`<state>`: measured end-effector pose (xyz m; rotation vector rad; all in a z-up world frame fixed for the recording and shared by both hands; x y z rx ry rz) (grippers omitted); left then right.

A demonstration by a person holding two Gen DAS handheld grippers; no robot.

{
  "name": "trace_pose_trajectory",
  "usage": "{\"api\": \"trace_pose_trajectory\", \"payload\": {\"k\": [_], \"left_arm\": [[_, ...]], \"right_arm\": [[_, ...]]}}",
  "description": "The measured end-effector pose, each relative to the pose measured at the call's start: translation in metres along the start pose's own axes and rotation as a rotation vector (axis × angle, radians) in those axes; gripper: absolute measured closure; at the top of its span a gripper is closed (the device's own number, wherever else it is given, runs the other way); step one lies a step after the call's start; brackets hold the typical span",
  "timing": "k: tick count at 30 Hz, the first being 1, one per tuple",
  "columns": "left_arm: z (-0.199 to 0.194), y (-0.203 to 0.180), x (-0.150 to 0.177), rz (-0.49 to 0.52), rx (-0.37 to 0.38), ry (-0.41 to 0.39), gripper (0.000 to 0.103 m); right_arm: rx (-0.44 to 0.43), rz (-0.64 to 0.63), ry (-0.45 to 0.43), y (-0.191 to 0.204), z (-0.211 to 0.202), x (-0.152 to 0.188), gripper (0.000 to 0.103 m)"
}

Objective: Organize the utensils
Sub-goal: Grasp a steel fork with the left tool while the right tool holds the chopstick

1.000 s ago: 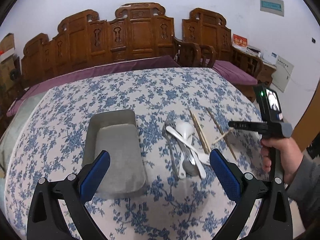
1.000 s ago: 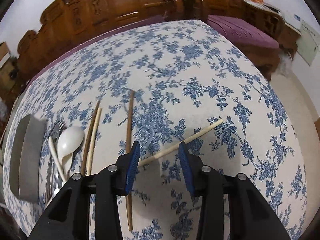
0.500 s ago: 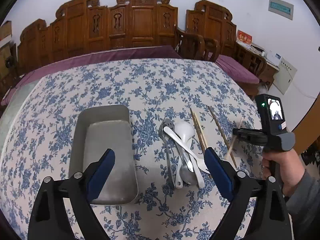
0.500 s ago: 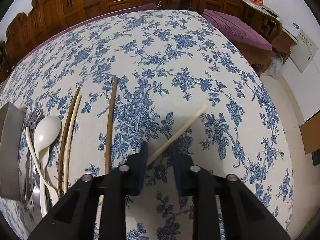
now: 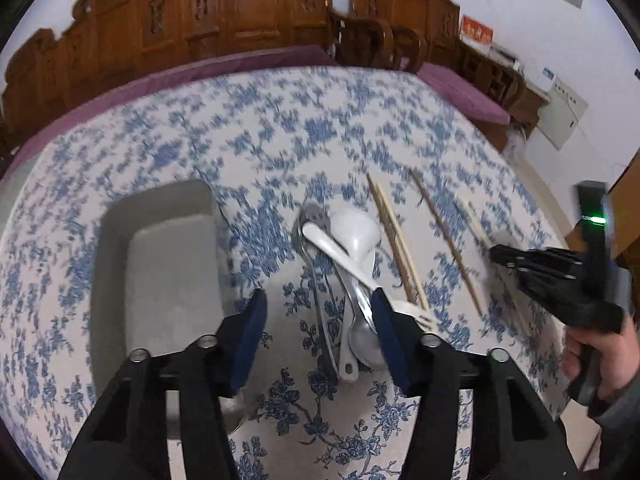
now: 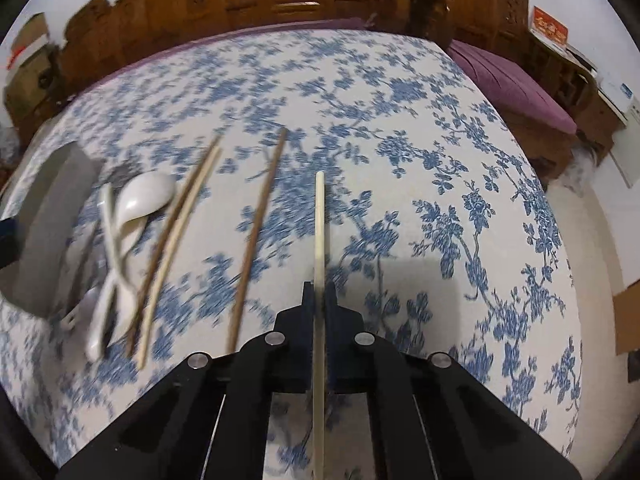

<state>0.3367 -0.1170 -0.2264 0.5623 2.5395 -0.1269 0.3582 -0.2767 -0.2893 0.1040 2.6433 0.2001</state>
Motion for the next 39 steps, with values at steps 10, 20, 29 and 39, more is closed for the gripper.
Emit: {"api": "trace_pose_trajectory", "payload": {"k": [10, 20, 29, 39], "left_arm": [[0.045, -0.01, 0.008, 0.041, -0.035, 0.11, 0.077], [0.077, -0.005, 0.005, 0.028, -0.076, 0.175, 0.09], [0.082, -0.001, 0.004, -0.006, -0.061, 0.178, 0.101], [0.036, 0.01, 0.009, -0.029, -0.017, 0.088, 0.101]], "right_arm": [[-0.123, -0.035, -0.043, 0.024, -0.035, 0.019, 0.097], [-0.178, -0.021, -0.079, 0.03, -0.054, 0.008, 0.097], [-0.189, -0.031, -0.096, 0.034, -0.061, 0.007, 0.097], [-0.198, -0.073, -0.094, 0.061, -0.069, 0.018, 0.097]]}}
Point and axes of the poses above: each gripper's, at about its wrist camera, not at the fingertips, and z roughly the way its jaws point, y to its left, x to its underside, the point moved 6 cm from there along z, roughly the way its jaws point, and after that the axes turned 12 degrees about z, right-handed, at the moved point
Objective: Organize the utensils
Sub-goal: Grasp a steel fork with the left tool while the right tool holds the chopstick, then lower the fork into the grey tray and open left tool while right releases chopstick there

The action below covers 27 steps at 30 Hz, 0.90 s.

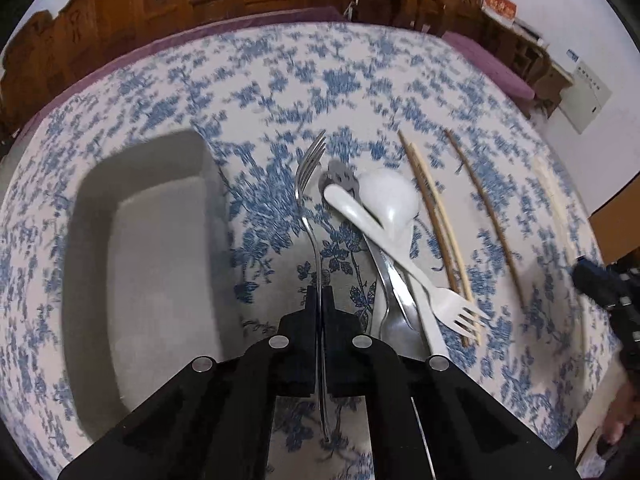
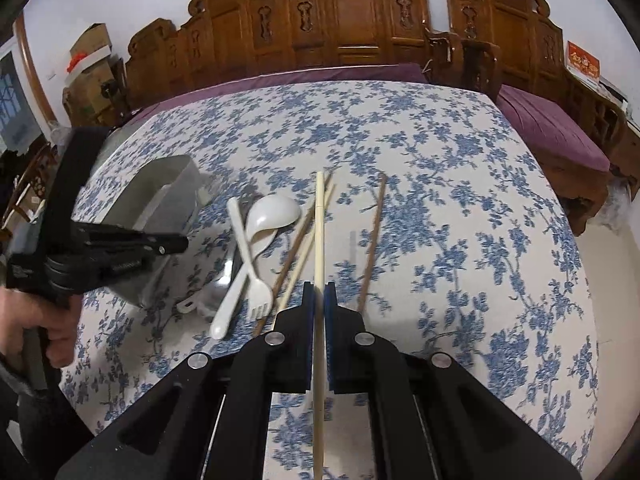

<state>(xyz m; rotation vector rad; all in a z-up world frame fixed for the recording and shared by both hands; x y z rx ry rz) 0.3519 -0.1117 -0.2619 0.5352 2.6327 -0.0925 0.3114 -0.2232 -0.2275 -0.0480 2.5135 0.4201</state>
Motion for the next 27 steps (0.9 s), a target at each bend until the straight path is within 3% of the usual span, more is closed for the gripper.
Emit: {"api": "trace_pose_trajectory", "payload": {"k": [6, 11, 17, 27], "left_arm": [[-0.046, 0.021, 0.001, -0.01, 0.002, -0.083, 0.101], [-0.066, 0.055, 0.01, -0.028, -0.027, -0.098, 0.101], [-0.069, 0.095, 0.026, -0.094, -0.029, -0.104, 0.101], [-0.047, 0.115, 0.043, -0.123, -0.005, -0.101, 0.101]], "right_arm": [[-0.03, -0.022, -0.011, 0.035, -0.003, -0.005, 0.097], [-0.071, -0.035, -0.014, 0.073, -0.005, -0.013, 0.097], [-0.106, -0.063, -0.019, 0.117, -0.005, -0.022, 0.097], [-0.122, -0.113, -0.002, 0.163, 0.006, -0.021, 0.097]]}}
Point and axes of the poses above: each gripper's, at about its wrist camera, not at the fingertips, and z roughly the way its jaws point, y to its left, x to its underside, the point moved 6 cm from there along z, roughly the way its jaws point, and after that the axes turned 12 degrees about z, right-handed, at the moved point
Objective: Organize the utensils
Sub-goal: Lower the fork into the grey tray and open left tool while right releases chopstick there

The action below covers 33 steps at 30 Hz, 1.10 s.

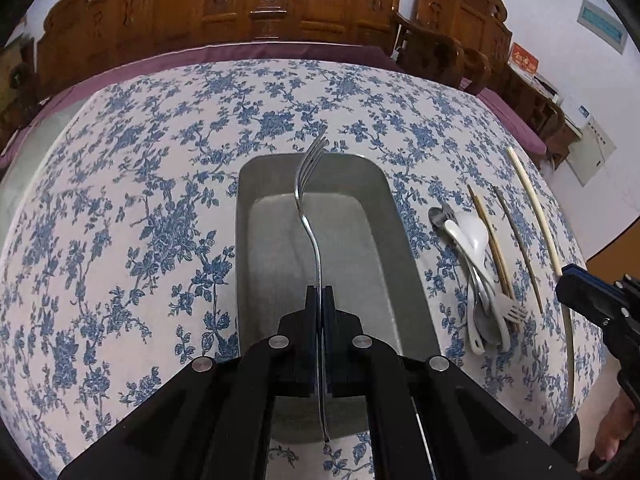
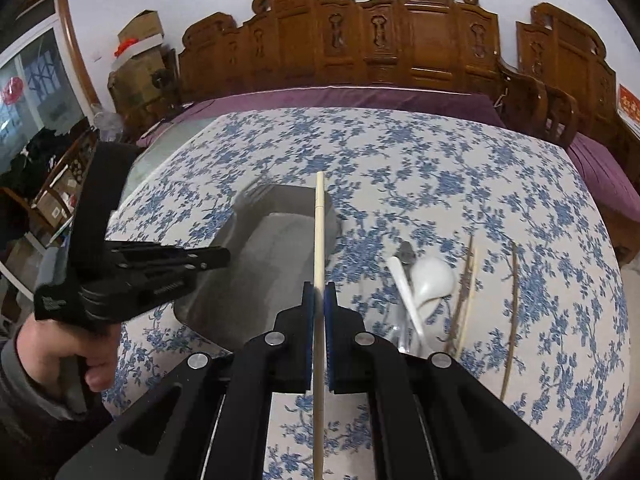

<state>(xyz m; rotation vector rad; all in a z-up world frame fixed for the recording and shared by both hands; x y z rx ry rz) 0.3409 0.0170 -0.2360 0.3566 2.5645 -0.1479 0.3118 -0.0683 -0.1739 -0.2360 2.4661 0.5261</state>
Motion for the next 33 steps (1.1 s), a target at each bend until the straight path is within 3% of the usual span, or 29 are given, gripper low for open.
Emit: {"api": "trace_pose_trajectory", "payload": {"k": [15, 23, 33], "left_arm": [[0.014, 0.004, 0.0, 0.009, 0.028, -0.042, 0.101], [-0.012, 0.021, 0.001, -0.035, 0.045, -0.099, 0.097], [-0.054, 0.061, -0.005, -0.048, -0.044, -0.182, 0.092]], "right_arm": [[0.025, -0.019, 0.012, 0.017, 0.023, -0.013, 0.097], [0.019, -0.005, 0.018, 0.026, 0.042, -0.023, 0.097], [-0.035, 0.04, 0.039, 0.056, 0.093, -0.027, 0.097]]}}
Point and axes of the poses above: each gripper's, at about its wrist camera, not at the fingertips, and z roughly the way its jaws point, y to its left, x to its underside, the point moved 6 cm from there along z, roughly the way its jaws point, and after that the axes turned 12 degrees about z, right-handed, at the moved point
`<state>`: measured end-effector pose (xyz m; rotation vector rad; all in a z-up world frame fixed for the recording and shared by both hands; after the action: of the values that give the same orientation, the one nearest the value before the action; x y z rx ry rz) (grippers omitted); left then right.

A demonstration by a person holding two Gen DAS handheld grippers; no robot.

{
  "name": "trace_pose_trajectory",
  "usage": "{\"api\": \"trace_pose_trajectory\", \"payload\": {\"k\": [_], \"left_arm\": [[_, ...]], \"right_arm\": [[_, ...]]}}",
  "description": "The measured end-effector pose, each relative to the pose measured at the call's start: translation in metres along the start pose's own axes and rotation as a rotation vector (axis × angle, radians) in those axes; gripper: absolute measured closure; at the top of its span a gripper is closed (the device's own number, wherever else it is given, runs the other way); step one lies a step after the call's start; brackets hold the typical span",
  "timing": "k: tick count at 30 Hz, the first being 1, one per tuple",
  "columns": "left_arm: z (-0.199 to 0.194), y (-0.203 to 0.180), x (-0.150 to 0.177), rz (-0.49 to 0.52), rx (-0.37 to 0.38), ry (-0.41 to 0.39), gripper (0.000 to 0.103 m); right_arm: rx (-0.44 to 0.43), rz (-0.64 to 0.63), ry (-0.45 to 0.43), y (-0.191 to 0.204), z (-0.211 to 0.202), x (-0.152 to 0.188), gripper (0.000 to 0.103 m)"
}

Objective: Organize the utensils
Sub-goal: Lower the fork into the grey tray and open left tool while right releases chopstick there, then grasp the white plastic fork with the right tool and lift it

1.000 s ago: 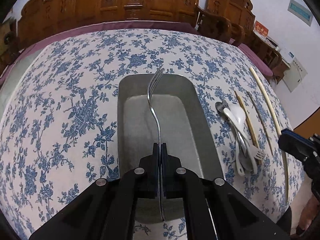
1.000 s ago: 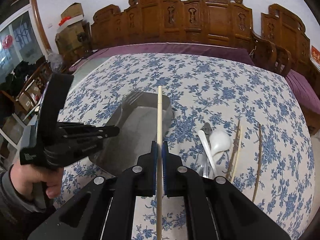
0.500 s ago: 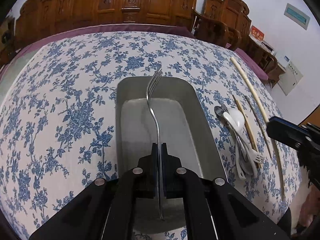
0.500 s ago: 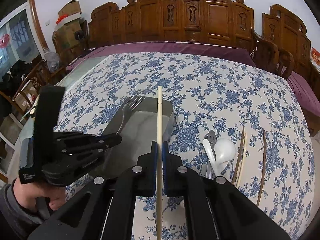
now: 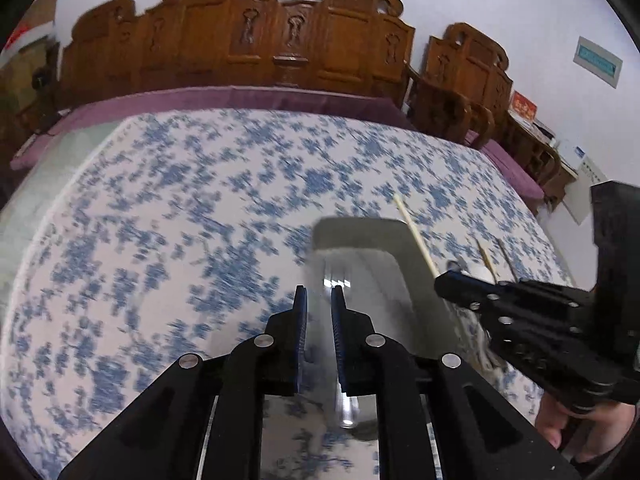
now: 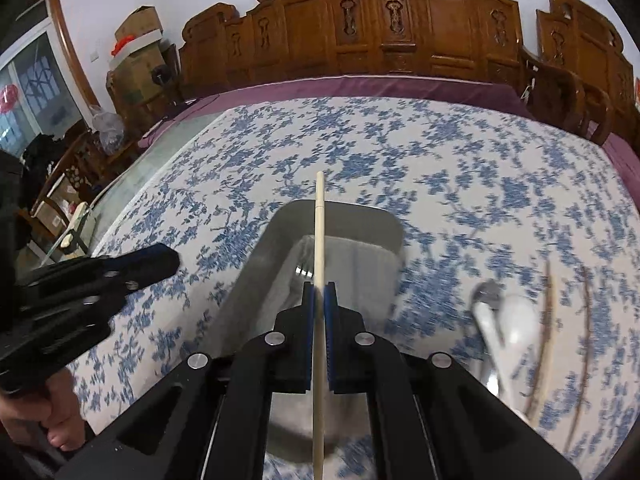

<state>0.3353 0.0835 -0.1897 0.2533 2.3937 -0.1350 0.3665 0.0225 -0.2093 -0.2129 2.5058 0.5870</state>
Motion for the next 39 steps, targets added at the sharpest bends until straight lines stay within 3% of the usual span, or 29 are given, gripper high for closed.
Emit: {"api": "trace_pose_trajectory", "payload": {"k": [10, 11, 13, 19, 21, 23, 31, 39], "left_arm": [[-0.001, 0.035, 0.003, -0.05, -0.008, 0.005, 0.092], [-0.001, 0.036, 0.003, -0.05, -0.009, 0.005, 0.092], [-0.003, 0.037, 0.002, -0.049, -0.015, 0.001, 0.092], [-0.005, 0.021, 0.0, -0.012, -0.014, -0.009, 0.091], [-0.006, 0.012, -0.001, 0.007, -0.011, -0.014, 0.085], [-0.008, 0.0, -0.002, 0.029, -0.009, -0.026, 0.079], [-0.015, -0.037, -0.003, 0.115, 0.015, -0.043, 0.079], [-0.017, -0.066, 0.0, 0.14, 0.042, -0.061, 0.065]], "right_arm": [[0.007, 0.044, 0.022, 0.007, 0.037, -0.007, 0.095], [0.011, 0.047, 0.026, 0.005, 0.039, -0.007, 0.092], [0.01, 0.046, 0.021, 0.003, 0.038, -0.006, 0.077], [-0.003, -0.002, -0.009, -0.007, 0.005, -0.001, 0.077], [-0.002, -0.024, -0.027, -0.016, -0.015, 0.003, 0.077], [0.019, -0.055, -0.051, -0.029, -0.039, 0.008, 0.077], [0.125, -0.069, -0.094, -0.093, -0.094, 0.015, 0.077], [0.165, -0.035, -0.045, -0.14, -0.091, 0.029, 0.077]]}}
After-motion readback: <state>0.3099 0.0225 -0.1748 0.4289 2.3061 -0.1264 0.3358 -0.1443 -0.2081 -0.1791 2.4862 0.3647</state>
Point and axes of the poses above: each gripper's, at about its wrist camera, not at the fingertips, and z roughly the way its jaws point, y to its left, x to its underside, the point moved 6 cm from there along z, roughly the way its jaws point, and after that the axes turned 12 degrees about z, right-handed, at the moved point
